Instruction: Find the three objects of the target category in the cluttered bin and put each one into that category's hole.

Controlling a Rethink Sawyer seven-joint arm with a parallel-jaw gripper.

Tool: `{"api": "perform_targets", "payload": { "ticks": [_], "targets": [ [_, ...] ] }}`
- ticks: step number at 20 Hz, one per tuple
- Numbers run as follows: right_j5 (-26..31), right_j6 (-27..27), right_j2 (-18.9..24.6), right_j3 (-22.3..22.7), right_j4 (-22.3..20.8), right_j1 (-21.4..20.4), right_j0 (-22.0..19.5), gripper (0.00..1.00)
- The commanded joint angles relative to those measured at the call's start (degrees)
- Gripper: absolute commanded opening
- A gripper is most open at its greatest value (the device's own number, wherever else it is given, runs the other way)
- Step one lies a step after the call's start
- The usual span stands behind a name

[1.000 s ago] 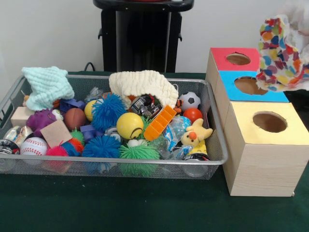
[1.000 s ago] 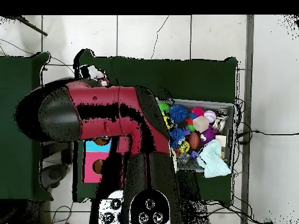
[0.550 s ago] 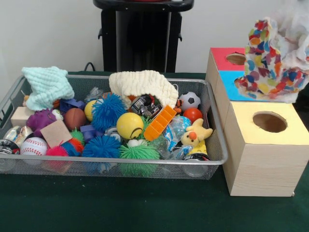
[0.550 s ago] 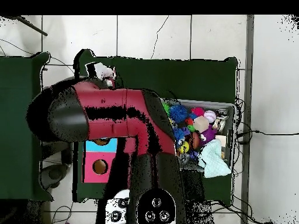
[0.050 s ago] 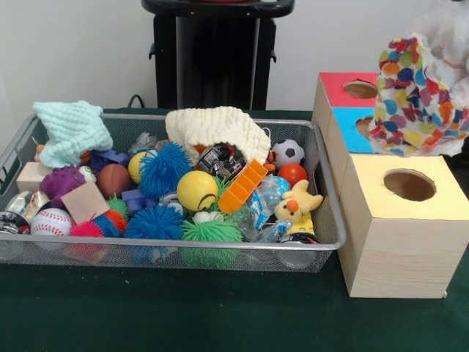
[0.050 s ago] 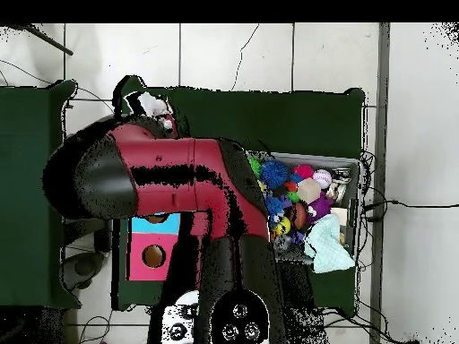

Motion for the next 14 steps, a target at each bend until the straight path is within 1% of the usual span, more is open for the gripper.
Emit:
{"api": "perform_targets", "payload": {
  "ticks": [1, 8, 14],
  "targets": [
    [-3.1, 4.0, 3.7, 8.5, -1.5, 3.1, -0.6, 0.00],
    [-5.1, 4.6, 3.3, 8.8, -1.9, 3.8, -0.4, 0.00],
    [-7.7, 5.2, 3.1, 10.1, -2.5, 4.3, -0.1, 0.00]
  ]
}}
